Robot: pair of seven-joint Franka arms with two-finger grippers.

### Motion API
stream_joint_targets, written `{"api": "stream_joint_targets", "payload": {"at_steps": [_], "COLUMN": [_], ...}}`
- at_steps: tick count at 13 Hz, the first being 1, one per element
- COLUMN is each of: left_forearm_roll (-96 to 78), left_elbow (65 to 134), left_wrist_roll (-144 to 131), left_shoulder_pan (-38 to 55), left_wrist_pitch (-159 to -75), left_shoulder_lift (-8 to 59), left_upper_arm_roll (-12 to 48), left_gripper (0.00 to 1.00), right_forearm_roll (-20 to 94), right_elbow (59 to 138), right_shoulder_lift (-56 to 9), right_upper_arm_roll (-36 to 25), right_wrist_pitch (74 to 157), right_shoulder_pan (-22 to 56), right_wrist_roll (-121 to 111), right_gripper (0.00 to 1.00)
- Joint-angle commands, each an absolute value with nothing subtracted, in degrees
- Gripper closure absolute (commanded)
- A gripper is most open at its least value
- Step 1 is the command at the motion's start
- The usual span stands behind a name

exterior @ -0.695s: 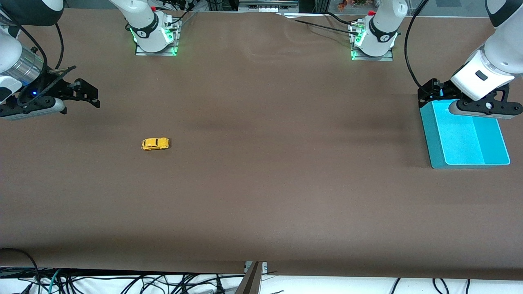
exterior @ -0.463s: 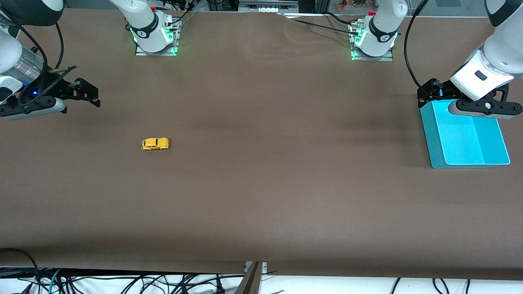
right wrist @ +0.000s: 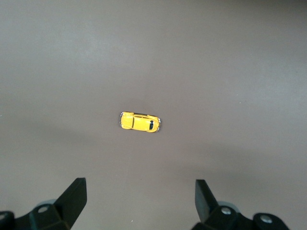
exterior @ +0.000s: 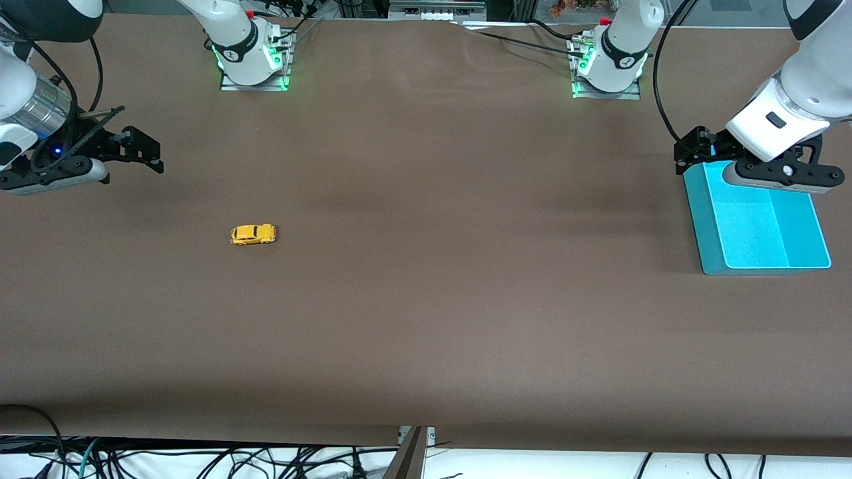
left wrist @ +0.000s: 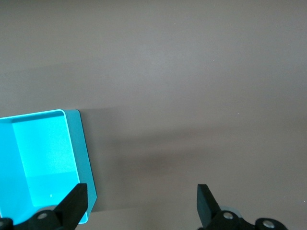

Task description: Wind and store yellow beetle car

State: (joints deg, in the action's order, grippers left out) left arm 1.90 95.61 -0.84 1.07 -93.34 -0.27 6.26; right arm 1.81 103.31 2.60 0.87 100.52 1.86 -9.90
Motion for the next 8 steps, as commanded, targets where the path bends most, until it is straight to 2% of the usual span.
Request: {"api": "stream_joint_targets", "payload": {"at_steps": [1,8], "left_forearm_roll": [1.05,1.05], "left_elbow": [93.52,93.52], "left_wrist_roll": [-1.32,-1.32], "left_shoulder_pan": [1.32,1.23], "left_wrist_pitch": [-91.58,-91.41], "left_shoulder_lift": [0.7,0.7], "left_upper_arm_roll": [6.15,6.06], "left_gripper": [0.0,0.0], "right_forearm_roll": [0.27,0.26], "right_elbow": [102.13,102.13], "right_shoulder_lift": [2.81,1.58], "right_upper_arm_roll": [0.18,0.18], "right_wrist_pitch": [98.79,98.17], "right_shoulder_pan": [2.55,2.46], "right_wrist_roll": [-10.81,-10.81], "right_gripper": [0.0,0.0]}}
